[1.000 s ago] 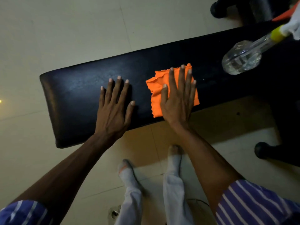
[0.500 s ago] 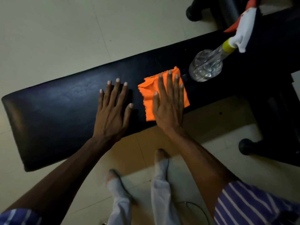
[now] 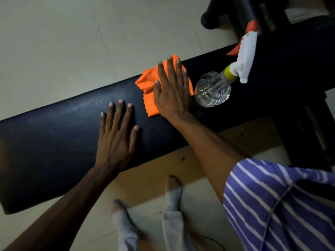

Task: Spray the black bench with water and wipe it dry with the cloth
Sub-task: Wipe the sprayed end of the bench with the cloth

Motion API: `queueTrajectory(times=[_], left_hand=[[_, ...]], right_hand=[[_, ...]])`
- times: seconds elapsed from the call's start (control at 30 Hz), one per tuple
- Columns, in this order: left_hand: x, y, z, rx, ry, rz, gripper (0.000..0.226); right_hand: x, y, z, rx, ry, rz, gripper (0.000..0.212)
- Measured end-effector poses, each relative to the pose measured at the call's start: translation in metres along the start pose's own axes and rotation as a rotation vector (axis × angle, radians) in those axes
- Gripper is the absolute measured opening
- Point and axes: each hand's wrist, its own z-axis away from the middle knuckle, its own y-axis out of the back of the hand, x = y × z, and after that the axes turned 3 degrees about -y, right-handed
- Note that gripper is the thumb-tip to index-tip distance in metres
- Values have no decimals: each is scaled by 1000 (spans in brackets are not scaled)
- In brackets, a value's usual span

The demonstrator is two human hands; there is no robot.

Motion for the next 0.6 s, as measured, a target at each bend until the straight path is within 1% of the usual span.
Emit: queueTrajectory(times=[0.07, 0.13, 0.23, 0.3, 0.37, 0.43, 0.47, 0.5, 0.6], left_hand=[[-1, 0, 0, -8, 2, -23, 64], [0, 2, 0, -20, 2, -38, 64], [4, 6, -1, -32, 19, -31, 64], [8, 8, -3, -36, 38, -20, 64], [11, 10, -4, -39, 57, -14, 65], [15, 10, -3, -41, 67, -3, 65], [17, 11, -4, -40, 72, 3, 65], [18, 12, -6, -43, 77, 7, 65], [21, 14, -9, -61, 90, 32, 65]], right_hand=[[-1, 1, 6, 5, 13, -33, 59], [4, 1, 35, -4, 79, -60, 59], [27, 5, 97, -82, 194, -38, 60], [44, 6, 109, -92, 237, -38, 60], [46, 8, 92, -71, 187, -61, 59], [33, 9, 78, -62, 44, -88, 59], [24, 8, 79, -59, 14, -97, 60], [18, 5, 84, -67, 38, -103, 61], [26, 2, 104, -123, 247, -91, 61]])
